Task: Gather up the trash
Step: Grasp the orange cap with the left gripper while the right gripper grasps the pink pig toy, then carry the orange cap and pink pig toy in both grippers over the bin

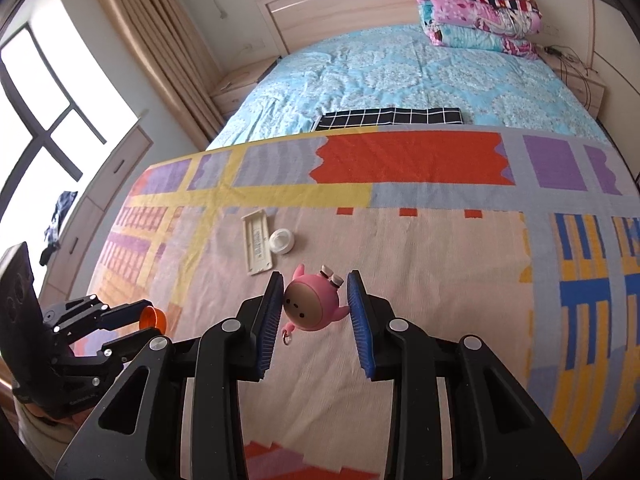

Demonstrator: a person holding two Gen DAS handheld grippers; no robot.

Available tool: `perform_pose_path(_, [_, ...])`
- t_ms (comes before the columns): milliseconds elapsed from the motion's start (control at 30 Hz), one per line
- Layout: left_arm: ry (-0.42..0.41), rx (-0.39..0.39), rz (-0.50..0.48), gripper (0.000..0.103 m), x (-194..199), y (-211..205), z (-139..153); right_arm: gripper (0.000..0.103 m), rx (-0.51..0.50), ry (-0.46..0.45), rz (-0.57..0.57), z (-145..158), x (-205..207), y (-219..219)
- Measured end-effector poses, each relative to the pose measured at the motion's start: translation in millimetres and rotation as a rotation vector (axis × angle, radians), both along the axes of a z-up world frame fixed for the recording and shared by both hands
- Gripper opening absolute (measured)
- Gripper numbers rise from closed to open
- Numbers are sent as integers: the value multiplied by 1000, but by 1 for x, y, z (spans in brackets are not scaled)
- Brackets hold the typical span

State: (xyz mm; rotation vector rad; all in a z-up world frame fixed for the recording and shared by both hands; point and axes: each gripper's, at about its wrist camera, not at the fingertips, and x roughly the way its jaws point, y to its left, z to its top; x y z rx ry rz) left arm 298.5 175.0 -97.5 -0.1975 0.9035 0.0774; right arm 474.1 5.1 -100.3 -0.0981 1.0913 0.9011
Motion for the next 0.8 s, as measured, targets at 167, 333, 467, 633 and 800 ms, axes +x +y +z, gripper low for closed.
perform_pose_path(167, [-25,9,-12,29,-27,-16,20,33,-10,-57,31,16,-26,-14])
perform_pose_path(333, [-37,5,-23,29,-56,-34,36,33,-12,-100,58,29,-58,-30])
perform_pose_path(467, [-60,9,-29,29,-78,-48,52,33,15,-80,75,35,-82,-47])
perform_pose_path(633, [-83,24,-57,29,-110,-74,67,33,72,-37,94,44,-110,-67])
perform_pose_path(800, [-117,78,-81,29,-142,-105,78,33,101,-33,110,52,-145,-92])
